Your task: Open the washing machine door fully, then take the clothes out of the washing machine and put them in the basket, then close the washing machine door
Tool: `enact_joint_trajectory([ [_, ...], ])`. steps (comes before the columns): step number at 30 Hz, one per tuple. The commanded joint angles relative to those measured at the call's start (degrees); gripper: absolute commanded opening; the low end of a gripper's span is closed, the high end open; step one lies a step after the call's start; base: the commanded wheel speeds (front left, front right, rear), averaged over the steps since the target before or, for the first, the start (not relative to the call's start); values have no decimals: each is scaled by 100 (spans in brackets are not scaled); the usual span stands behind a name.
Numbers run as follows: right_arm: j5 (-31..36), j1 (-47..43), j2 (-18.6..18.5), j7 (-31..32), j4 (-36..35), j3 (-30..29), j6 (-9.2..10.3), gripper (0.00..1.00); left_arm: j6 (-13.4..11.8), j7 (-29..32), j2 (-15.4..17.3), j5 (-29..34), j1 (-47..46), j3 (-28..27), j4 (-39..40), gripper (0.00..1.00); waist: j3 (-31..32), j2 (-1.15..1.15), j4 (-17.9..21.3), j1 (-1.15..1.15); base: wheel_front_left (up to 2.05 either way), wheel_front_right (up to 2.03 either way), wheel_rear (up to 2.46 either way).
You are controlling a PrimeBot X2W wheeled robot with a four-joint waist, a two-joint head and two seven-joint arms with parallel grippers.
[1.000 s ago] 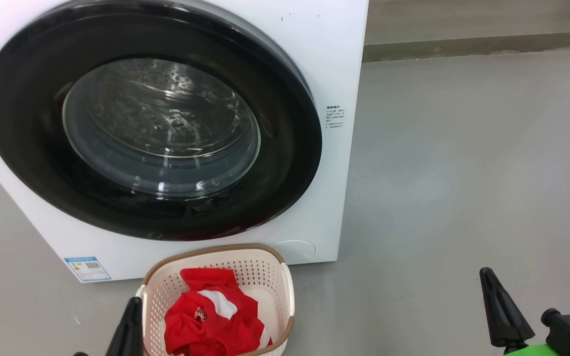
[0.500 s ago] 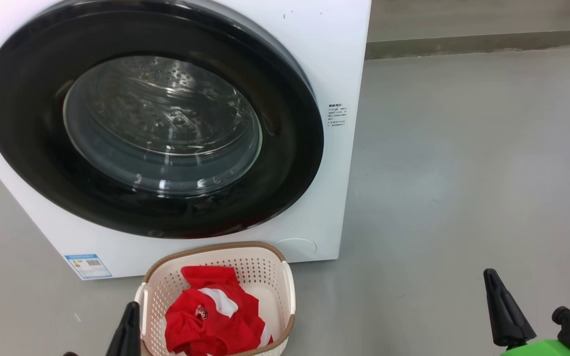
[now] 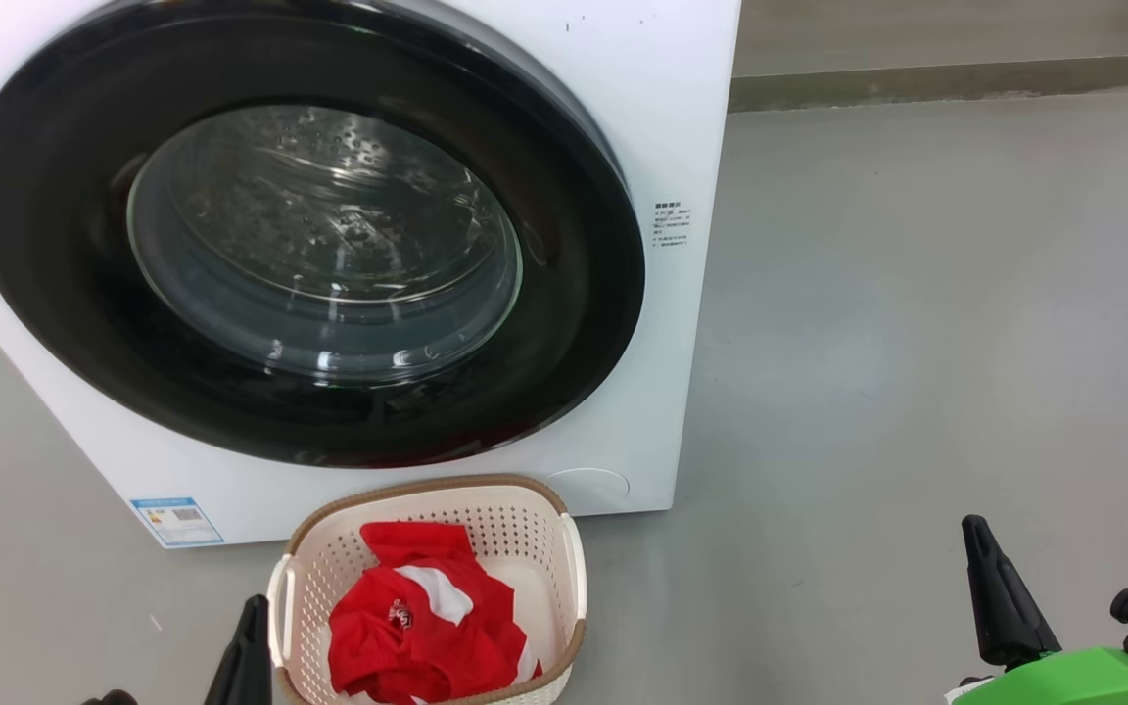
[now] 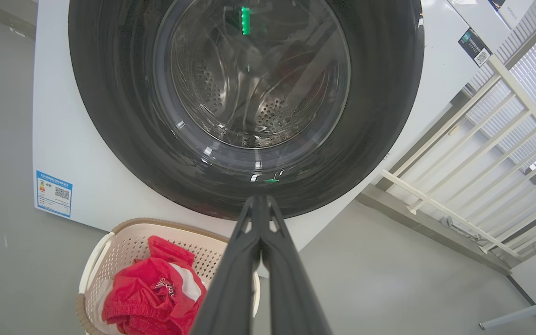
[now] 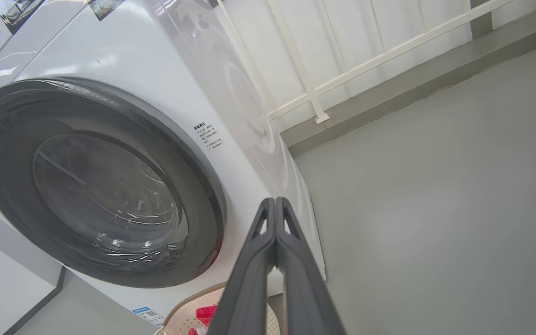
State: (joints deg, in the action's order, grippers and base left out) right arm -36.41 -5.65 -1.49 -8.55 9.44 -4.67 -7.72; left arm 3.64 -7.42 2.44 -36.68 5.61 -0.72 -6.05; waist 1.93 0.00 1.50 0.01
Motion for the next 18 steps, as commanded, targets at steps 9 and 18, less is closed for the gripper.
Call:
enact_joint_trajectory([
  [9, -729, 372, -109, 163, -66, 25, 9, 0, 107, 169, 24, -692, -376, -169, 12, 0, -24, 0, -17, -1, 0, 0, 0],
  [18, -1399, 479, -127, 328, 3, 16, 11, 0, 144, 335, 27, -1346, -485, -225, -98, 0, -49, 0, -35, -1, 0, 0, 0],
])
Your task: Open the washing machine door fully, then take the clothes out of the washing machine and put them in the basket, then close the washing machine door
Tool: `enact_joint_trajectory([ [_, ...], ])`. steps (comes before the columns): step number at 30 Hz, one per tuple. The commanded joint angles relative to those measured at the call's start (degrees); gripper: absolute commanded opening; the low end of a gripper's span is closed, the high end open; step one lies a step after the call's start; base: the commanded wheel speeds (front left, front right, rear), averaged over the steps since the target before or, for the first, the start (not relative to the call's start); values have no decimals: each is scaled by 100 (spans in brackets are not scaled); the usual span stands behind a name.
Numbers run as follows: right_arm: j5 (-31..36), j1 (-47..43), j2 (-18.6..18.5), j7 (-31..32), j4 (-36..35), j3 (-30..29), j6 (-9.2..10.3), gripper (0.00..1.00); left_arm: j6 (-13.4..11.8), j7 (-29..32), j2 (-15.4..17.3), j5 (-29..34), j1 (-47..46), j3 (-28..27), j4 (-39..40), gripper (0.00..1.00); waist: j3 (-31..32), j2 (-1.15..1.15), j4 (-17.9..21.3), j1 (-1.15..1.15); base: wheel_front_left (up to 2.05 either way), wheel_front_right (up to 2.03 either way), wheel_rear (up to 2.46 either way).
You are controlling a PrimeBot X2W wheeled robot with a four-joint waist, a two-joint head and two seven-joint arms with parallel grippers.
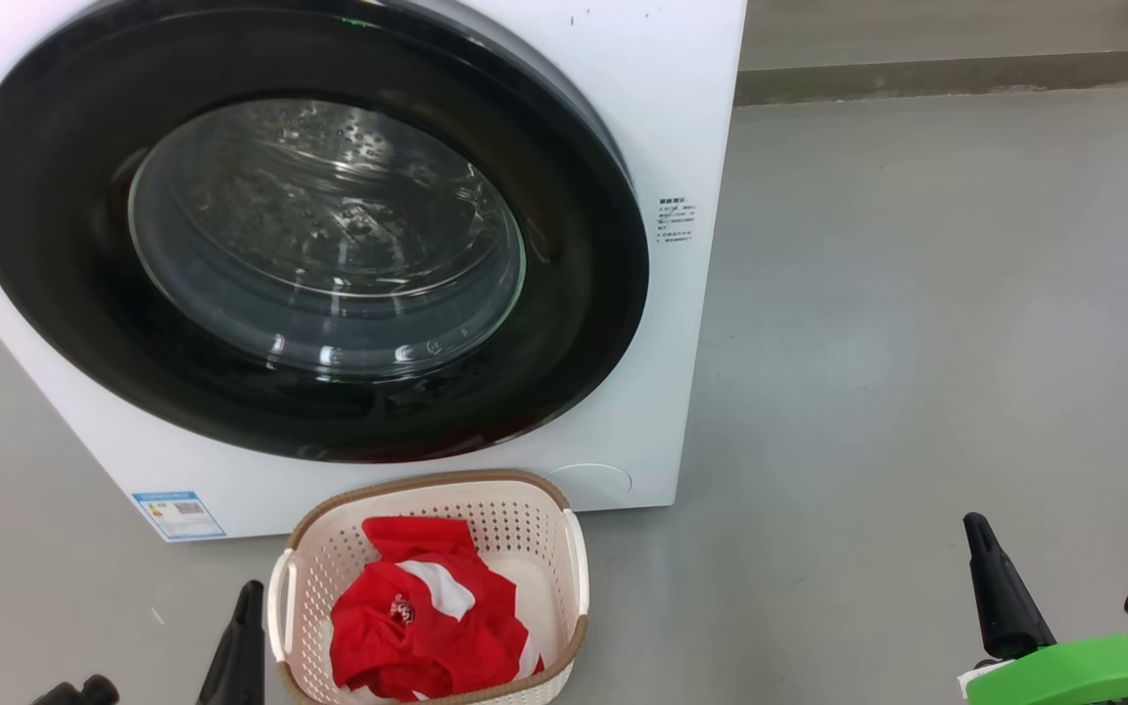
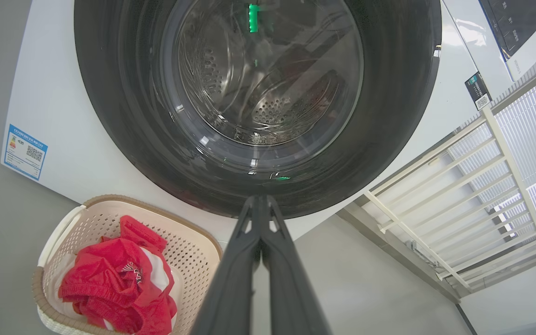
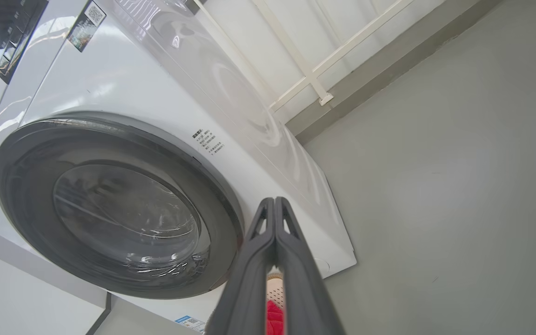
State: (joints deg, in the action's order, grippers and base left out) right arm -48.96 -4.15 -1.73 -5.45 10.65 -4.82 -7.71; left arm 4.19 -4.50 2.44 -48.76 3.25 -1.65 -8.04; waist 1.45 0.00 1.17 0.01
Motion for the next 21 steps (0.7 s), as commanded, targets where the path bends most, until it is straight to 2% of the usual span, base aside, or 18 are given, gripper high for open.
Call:
enact_joint_trajectory([
  [1, -211, 340, -105, 35, -110, 29, 10, 0, 93, 59, 27, -203, -260, -137, 90, 0, -4, 0, -3, 0, 0, 0, 0],
  [21, -1475, 545, -134, 354, 22, 5, 14, 0, 164, 373, 32, -1444, -466, -244, -118, 0, -52, 0, -37, 0, 0, 0, 0],
])
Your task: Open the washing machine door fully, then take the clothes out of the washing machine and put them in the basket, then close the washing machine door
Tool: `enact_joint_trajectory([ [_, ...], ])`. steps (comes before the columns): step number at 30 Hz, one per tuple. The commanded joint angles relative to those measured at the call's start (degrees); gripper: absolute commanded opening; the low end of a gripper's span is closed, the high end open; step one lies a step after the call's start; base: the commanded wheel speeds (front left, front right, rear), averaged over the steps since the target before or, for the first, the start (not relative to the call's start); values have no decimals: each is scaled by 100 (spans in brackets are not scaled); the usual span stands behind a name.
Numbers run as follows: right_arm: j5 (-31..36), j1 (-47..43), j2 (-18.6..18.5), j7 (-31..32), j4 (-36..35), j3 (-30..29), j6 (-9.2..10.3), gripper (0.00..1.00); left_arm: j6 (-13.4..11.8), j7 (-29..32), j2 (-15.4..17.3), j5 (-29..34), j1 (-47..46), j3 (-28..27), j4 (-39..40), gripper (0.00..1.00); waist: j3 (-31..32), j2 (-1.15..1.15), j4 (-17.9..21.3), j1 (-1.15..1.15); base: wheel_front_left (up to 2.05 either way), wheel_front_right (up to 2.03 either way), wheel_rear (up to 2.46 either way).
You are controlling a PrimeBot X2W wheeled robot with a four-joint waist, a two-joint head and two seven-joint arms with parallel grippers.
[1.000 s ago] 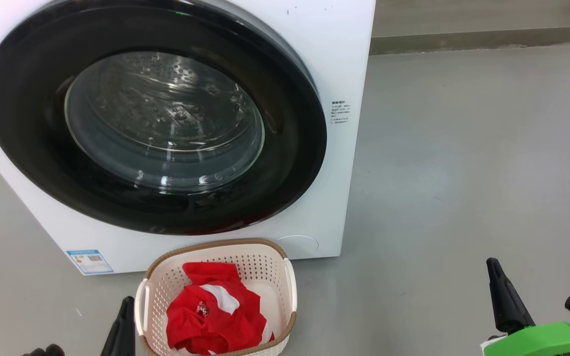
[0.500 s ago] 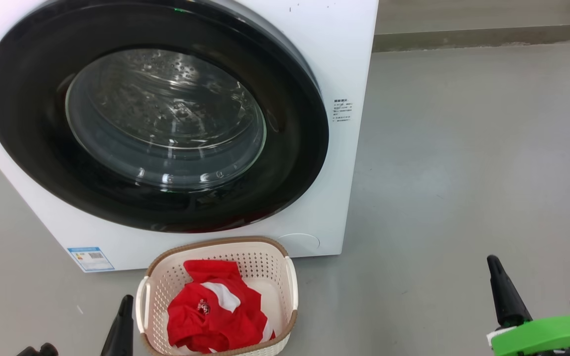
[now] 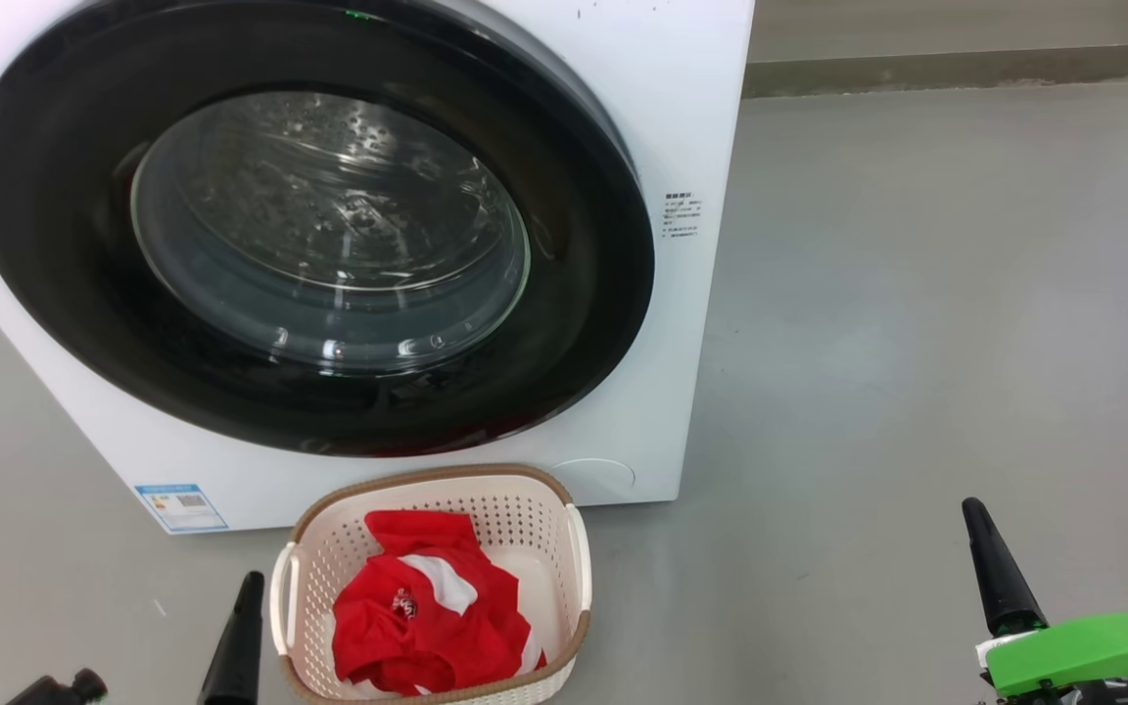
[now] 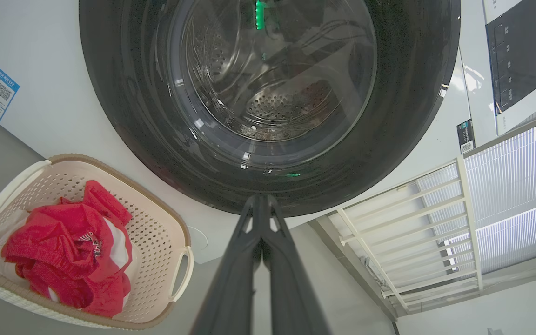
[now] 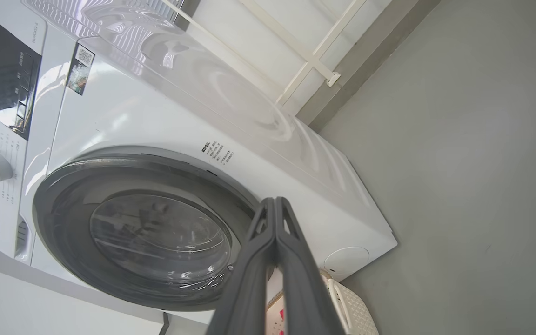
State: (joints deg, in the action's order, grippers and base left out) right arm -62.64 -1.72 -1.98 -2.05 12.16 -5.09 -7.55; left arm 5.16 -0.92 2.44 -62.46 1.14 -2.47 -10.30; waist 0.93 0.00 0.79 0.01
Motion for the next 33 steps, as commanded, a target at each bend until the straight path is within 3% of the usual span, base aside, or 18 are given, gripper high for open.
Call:
enact_joint_trajectory([
  [1, -176, 313, -110, 31, -121, 31, -1, 0, 71, 32, 32, -142, -266, -169, 97, 0, -3, 0, -2, 0, 0, 0, 0],
  [33, -2290, 660, -148, 582, 103, -26, 4, 0, 191, 560, 41, -2231, -612, -349, -254, 0, -83, 0, -59, -1, 0, 0, 0],
])
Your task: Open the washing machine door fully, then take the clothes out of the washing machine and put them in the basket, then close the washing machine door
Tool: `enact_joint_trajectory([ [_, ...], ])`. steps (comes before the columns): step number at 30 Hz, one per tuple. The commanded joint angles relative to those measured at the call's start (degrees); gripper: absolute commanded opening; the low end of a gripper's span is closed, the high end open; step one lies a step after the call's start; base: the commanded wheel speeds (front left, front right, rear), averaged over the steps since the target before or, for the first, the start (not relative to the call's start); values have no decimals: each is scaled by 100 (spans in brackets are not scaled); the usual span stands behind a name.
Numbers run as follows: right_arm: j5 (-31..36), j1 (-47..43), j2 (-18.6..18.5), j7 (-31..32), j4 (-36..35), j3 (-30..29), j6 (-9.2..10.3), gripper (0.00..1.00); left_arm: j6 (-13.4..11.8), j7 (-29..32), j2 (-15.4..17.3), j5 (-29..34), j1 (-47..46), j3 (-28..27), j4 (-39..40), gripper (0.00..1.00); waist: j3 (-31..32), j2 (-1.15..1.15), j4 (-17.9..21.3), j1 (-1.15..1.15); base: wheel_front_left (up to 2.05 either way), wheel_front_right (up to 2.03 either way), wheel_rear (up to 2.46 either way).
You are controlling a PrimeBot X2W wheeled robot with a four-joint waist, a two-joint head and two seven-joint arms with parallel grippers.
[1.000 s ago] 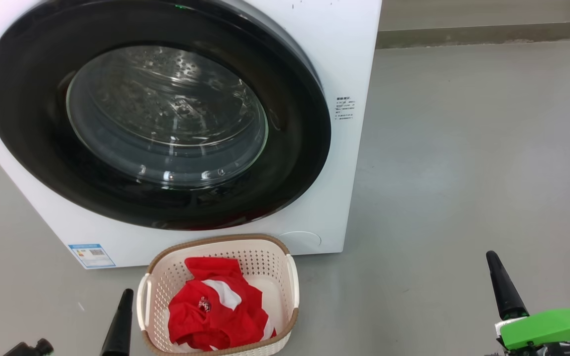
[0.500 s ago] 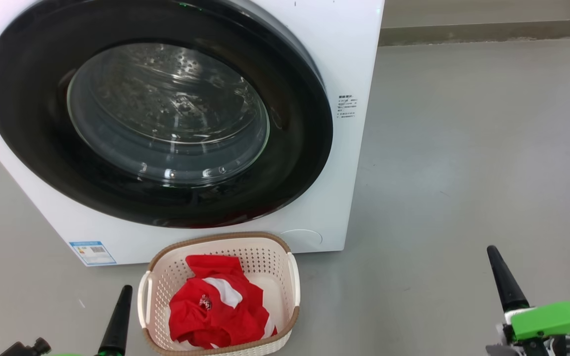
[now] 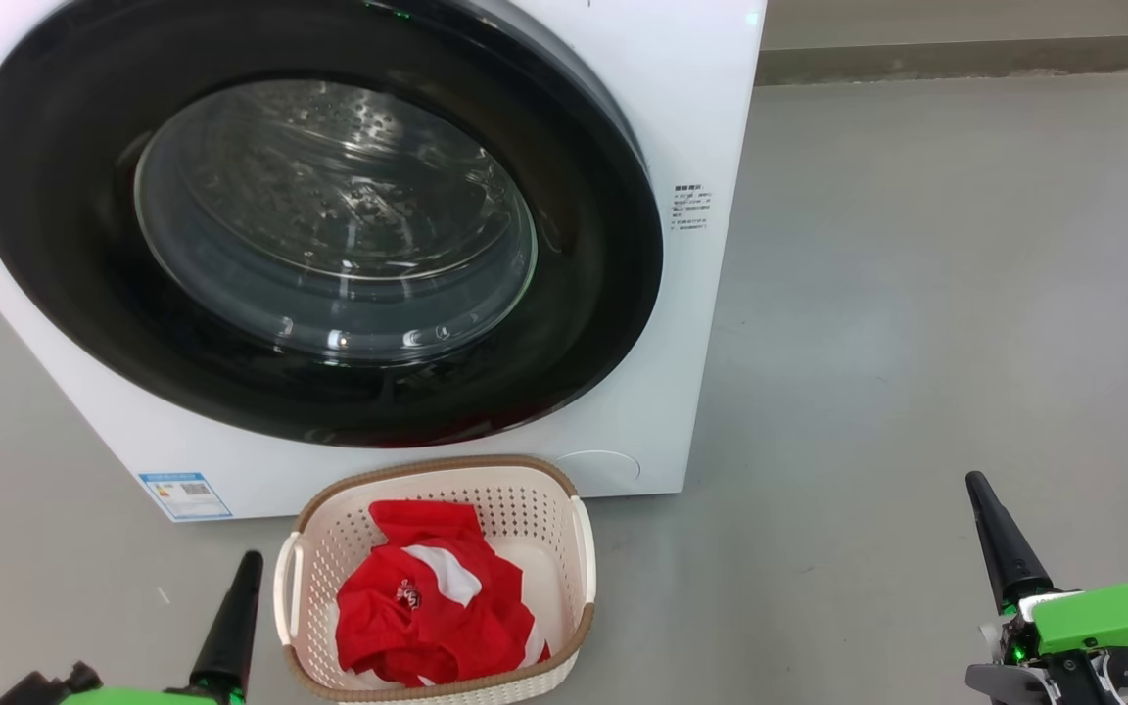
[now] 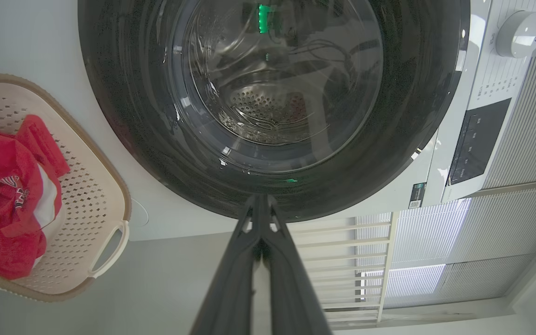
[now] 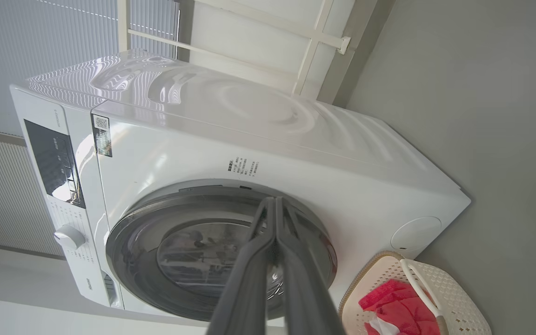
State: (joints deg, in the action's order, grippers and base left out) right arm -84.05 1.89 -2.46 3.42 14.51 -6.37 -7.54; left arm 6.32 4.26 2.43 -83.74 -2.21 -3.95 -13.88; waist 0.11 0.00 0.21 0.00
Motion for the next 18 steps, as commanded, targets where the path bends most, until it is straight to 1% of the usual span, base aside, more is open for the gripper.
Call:
enact_joint_trajectory([
  [1, -215, 309, -101, 53, -125, 100, 3, 0, 78, 59, 42, -168, -288, -206, 94, 0, -3, 0, -3, 0, 0, 0, 0],
  [12, -875, 418, -112, 227, -55, 79, 5, 0, 116, 224, 45, -822, -397, -262, -16, 0, -28, 0, -20, 0, 0, 0, 0],
  [18, -883, 421, -107, 237, -53, 71, 5, 0, 116, 228, 45, -837, -399, -264, -18, 0, -29, 0, -21, 0, 0, 0, 0],
])
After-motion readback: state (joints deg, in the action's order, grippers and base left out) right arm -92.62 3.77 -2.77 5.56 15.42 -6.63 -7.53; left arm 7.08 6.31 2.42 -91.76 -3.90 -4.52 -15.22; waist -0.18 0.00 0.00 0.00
